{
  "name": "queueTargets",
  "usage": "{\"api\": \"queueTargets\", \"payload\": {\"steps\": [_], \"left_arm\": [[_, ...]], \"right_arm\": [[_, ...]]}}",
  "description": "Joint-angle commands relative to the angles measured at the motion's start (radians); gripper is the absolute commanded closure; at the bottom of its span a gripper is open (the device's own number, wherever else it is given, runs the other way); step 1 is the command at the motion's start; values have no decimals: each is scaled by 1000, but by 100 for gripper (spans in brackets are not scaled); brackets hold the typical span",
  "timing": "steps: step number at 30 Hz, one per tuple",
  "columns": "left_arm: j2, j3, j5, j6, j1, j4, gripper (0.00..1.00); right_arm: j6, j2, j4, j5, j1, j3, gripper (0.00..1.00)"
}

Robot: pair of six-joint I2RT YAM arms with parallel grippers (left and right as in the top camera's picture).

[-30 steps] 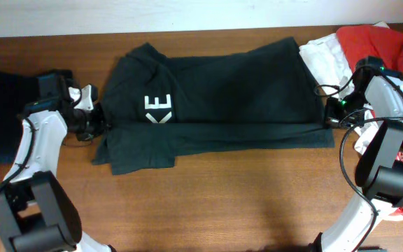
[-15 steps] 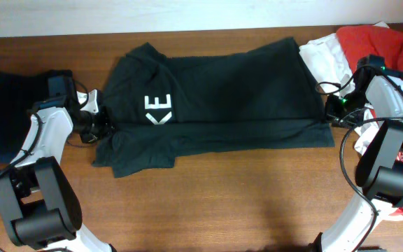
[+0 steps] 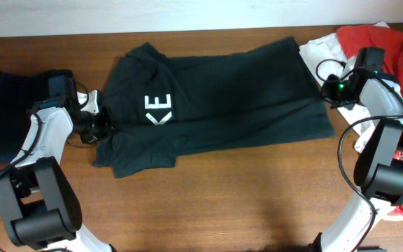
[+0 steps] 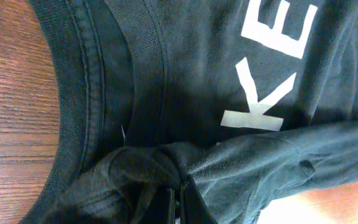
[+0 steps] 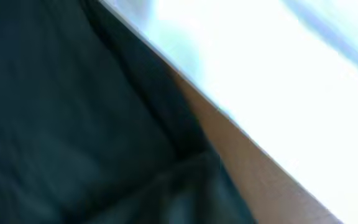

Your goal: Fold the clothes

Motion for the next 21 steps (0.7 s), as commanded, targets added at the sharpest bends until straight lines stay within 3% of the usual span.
{"api": "queueTargets", "payload": {"steps": [1, 3, 4, 6, 12, 14, 16, 17, 18, 19, 21], "left_arm": [[7, 6, -6, -5, -2, 0, 100], [7, 6, 5, -6, -2, 0, 99], [7, 6, 5, -6, -2, 5, 100], [7, 10, 60, -5, -2, 29, 100], [6, 131, 265, -10, 7, 39, 100], [7, 131, 253, -51, 23, 87, 100], [8, 131, 135, -139, 24, 164, 99], [10, 131, 94, -163, 19, 217, 89], [13, 131, 94, -162, 12, 230, 53], [14, 130, 94, -162, 5, 225, 25], [14, 130, 157, -163, -10, 215, 20]], "right_arm": [[44, 1, -47, -51, 10, 4, 55], [-8, 1, -161, -47, 10, 4, 65], [-75, 1, -267, -11, 13, 4, 78], [-105, 6, -324, 104, 17, -11, 85], [-114, 6, -195, 156, 17, -235, 86], [-113, 6, -191, 156, 17, -245, 86], [-113, 6, -192, 156, 17, -245, 86], [-113, 6, -192, 156, 17, -245, 86], [-113, 6, -192, 156, 17, -245, 86], [-113, 6, -193, 156, 17, -245, 86], [-113, 6, -194, 156, 17, -245, 86]]}}
